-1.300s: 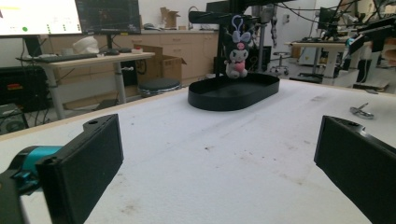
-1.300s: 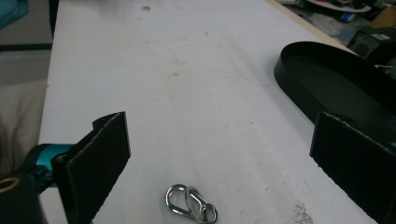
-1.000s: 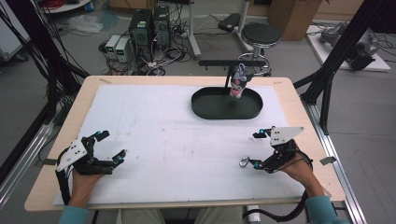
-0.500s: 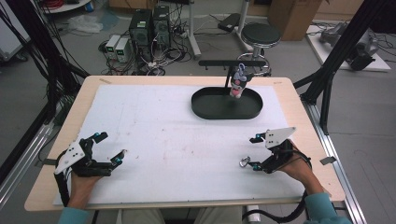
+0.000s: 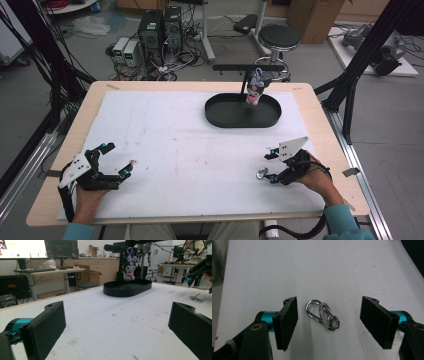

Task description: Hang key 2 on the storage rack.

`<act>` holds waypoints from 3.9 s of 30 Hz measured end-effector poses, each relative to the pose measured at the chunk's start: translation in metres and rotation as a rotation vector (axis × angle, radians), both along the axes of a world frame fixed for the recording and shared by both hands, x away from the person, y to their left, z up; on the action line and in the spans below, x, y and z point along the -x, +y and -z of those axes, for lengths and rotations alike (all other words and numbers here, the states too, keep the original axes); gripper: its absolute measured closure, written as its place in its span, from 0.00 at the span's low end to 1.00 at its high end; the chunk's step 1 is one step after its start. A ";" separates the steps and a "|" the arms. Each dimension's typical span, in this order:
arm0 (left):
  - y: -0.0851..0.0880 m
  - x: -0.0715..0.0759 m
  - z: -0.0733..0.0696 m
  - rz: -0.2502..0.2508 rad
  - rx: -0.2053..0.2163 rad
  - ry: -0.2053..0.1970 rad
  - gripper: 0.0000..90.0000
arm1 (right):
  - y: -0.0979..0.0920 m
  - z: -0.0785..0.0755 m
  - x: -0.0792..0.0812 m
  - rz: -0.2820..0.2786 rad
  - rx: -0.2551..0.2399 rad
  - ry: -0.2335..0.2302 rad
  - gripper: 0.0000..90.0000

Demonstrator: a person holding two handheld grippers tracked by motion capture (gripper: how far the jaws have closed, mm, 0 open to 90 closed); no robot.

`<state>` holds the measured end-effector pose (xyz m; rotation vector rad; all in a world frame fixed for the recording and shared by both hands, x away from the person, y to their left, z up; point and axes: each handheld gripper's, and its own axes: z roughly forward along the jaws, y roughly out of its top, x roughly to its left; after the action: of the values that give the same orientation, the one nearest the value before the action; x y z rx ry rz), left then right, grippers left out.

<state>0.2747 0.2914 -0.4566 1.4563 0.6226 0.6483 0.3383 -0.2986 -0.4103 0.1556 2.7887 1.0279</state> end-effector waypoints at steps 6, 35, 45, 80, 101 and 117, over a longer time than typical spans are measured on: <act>0.001 0.001 0.000 -0.005 0.005 -0.005 0.02 | 0.003 0.002 -0.001 -0.020 0.043 0.008 0.44; 0.001 0.002 0.002 0.002 0.013 -0.025 0.02 | 0.009 0.007 -0.002 -0.022 0.129 0.026 0.76; 0.002 0.002 0.002 0.004 0.010 -0.026 0.02 | 0.008 0.008 -0.003 -0.010 0.138 0.026 0.86; 0.001 0.002 0.001 0.003 0.008 -0.026 0.02 | 0.007 0.007 -0.011 0.048 0.094 0.057 0.98; 0.001 0.003 0.002 0.002 0.008 -0.030 0.02 | -0.003 -0.030 -0.028 0.166 -0.143 0.056 0.98; 0.002 0.003 0.002 -0.005 0.015 -0.031 0.02 | 0.005 -0.101 -0.072 0.261 -0.285 -0.005 0.98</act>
<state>0.2719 0.2932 -0.4584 1.4292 0.6062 0.6677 0.4106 -0.2939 -0.3094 0.5354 2.5138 1.3424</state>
